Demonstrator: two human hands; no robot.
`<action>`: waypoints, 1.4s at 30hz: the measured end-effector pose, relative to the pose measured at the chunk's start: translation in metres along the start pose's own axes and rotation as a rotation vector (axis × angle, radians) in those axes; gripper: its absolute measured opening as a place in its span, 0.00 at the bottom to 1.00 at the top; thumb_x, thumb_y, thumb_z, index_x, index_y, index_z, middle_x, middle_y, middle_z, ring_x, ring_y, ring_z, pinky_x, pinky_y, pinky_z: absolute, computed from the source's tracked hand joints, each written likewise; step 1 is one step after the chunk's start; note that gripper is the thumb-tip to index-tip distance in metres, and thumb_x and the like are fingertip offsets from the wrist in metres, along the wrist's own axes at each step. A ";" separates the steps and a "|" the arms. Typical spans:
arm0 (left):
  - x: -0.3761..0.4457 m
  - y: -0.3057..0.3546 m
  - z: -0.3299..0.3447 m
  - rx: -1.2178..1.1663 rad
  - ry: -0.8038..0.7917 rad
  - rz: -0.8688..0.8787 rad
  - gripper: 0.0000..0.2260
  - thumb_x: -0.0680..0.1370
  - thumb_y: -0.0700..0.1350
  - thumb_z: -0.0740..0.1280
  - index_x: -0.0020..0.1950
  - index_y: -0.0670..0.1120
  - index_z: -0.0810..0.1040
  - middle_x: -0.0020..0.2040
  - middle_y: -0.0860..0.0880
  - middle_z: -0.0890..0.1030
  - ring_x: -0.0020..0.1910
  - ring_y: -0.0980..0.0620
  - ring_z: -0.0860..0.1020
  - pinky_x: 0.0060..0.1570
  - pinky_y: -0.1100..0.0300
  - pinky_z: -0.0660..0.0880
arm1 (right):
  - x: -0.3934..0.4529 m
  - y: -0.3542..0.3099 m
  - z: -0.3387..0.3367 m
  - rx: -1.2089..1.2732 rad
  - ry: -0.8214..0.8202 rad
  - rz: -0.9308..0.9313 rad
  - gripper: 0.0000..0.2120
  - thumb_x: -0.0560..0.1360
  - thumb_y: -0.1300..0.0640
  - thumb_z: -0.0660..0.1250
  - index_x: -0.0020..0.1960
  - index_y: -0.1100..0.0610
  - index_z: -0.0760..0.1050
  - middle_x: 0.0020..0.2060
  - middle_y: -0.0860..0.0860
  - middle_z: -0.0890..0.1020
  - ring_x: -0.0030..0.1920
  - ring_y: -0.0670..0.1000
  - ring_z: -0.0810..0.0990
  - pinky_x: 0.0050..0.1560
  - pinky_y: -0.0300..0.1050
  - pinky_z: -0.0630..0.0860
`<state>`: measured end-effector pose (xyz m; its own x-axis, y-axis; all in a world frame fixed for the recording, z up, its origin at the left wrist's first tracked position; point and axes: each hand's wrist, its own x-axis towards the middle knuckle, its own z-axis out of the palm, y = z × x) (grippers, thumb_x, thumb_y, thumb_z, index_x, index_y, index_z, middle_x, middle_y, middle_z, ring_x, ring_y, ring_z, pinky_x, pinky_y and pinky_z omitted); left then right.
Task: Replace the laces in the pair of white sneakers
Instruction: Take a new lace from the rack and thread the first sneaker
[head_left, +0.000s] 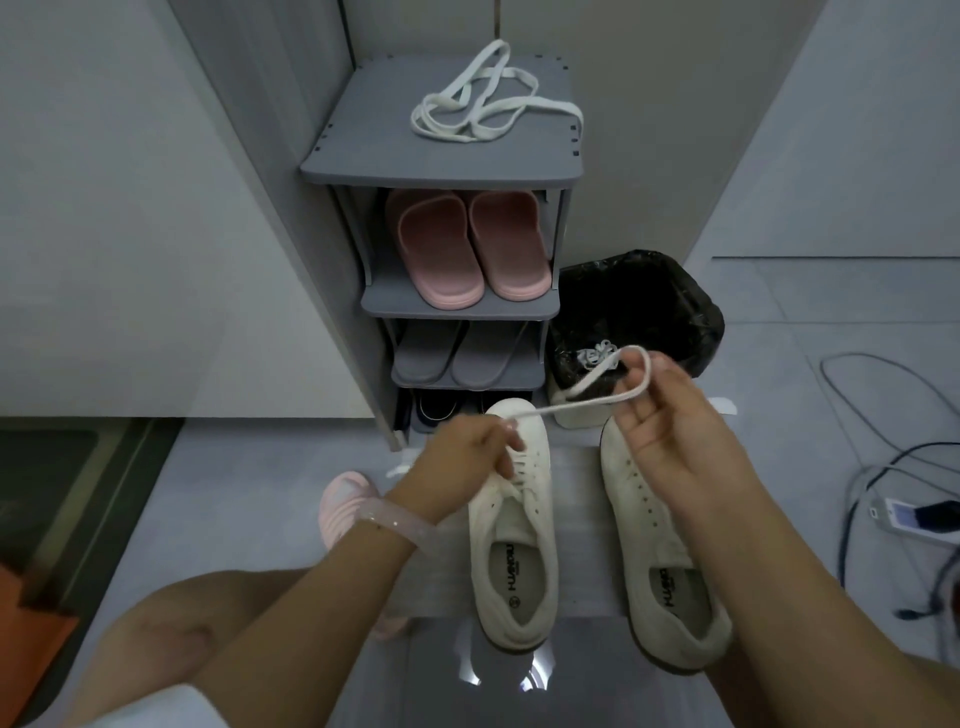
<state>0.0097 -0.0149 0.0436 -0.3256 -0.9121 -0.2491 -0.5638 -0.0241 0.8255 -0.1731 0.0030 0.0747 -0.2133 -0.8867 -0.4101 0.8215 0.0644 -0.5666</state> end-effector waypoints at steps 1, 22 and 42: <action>0.002 -0.005 -0.006 0.103 0.102 -0.016 0.15 0.81 0.44 0.57 0.41 0.42 0.80 0.36 0.47 0.80 0.33 0.59 0.74 0.34 0.72 0.66 | 0.002 -0.006 -0.001 0.001 0.028 -0.023 0.05 0.78 0.62 0.60 0.45 0.59 0.74 0.36 0.53 0.85 0.32 0.43 0.82 0.38 0.36 0.79; -0.005 -0.017 0.014 0.306 -0.064 -0.006 0.10 0.77 0.44 0.63 0.43 0.39 0.80 0.44 0.43 0.82 0.34 0.56 0.73 0.37 0.66 0.69 | 0.002 0.027 -0.030 -1.365 -0.135 -0.057 0.08 0.78 0.67 0.55 0.49 0.55 0.69 0.32 0.51 0.78 0.31 0.46 0.75 0.34 0.32 0.71; -0.010 -0.030 0.031 0.412 -0.165 0.020 0.11 0.74 0.42 0.66 0.54 0.50 0.82 0.49 0.49 0.72 0.54 0.50 0.73 0.47 0.64 0.67 | -0.006 0.057 -0.048 -2.176 -0.557 -0.265 0.07 0.78 0.56 0.57 0.50 0.57 0.73 0.45 0.56 0.79 0.45 0.56 0.78 0.43 0.46 0.72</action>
<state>0.0064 0.0075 0.0058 -0.4374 -0.8326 -0.3398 -0.8008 0.1886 0.5685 -0.1503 0.0337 0.0105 0.2554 -0.9309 -0.2610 -0.9110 -0.1414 -0.3873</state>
